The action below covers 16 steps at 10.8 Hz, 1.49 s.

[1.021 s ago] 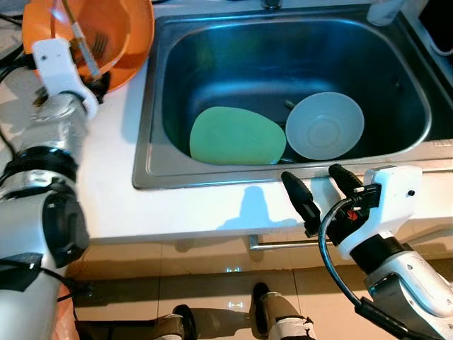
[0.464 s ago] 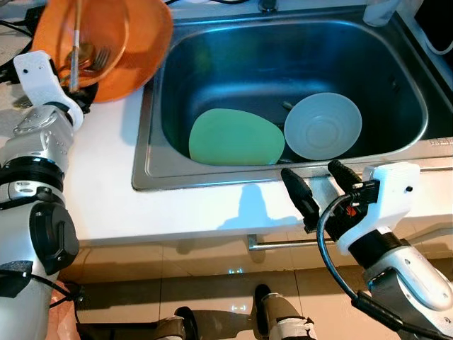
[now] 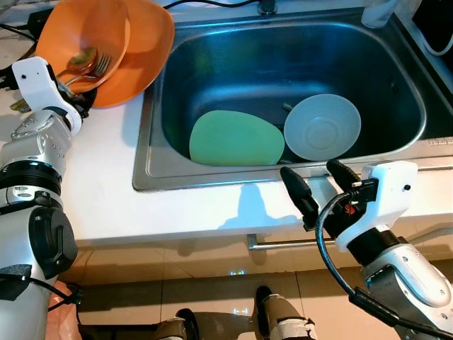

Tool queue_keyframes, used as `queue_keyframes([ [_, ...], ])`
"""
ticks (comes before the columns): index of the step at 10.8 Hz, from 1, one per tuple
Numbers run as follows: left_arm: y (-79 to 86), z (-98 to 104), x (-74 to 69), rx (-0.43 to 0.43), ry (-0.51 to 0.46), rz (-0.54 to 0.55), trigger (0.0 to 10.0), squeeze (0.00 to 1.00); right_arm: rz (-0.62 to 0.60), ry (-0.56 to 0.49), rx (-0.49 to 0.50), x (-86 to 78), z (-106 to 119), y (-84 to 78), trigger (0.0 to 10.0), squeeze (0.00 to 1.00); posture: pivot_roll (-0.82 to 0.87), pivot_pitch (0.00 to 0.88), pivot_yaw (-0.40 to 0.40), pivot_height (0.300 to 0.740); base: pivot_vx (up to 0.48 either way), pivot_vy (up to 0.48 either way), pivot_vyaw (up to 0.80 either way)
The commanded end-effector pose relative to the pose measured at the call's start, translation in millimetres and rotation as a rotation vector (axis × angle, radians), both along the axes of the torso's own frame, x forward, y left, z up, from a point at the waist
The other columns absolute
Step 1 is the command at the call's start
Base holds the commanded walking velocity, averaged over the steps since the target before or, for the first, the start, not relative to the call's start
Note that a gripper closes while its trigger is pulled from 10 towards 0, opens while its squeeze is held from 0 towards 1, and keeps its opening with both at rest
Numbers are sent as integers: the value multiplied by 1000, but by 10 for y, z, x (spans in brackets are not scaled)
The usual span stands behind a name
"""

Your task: Kitchen organization

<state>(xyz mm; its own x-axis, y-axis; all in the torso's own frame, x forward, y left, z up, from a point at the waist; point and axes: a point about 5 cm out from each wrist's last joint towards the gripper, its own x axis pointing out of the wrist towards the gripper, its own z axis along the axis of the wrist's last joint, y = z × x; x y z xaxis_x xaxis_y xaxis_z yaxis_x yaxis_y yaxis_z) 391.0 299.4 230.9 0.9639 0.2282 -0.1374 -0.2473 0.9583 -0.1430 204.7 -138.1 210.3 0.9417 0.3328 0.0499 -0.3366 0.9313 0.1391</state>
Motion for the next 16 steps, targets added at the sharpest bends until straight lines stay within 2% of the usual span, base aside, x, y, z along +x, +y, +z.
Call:
queue_keyframes([
  [1, 17, -661, -181, -49, 290, 0, 10000, 0, 4, 1, -2, -5, -16, 4, 10000, 0, -296, 272, 50, 740, 0, 0, 0],
  [7, 156, -512, -231, -52, 304, -33, 10000, 0, 19, -12, 9, 73, -39, 23, 10000, 0, -228, 258, 62, 740, 0, 0, 0],
  [9, 250, -468, -285, -46, 318, -32, 10000, 0, 29, -16, 14, 107, -49, 37, 10000, 0, -194, 251, 64, 740, 0, 0, 0],
  [16, 368, -181, -421, -30, 290, -45, 10000, 0, 93, -56, 33, 336, -73, 131, 10000, 0, -84, 192, 46, 740, 0, 0, 0],
])
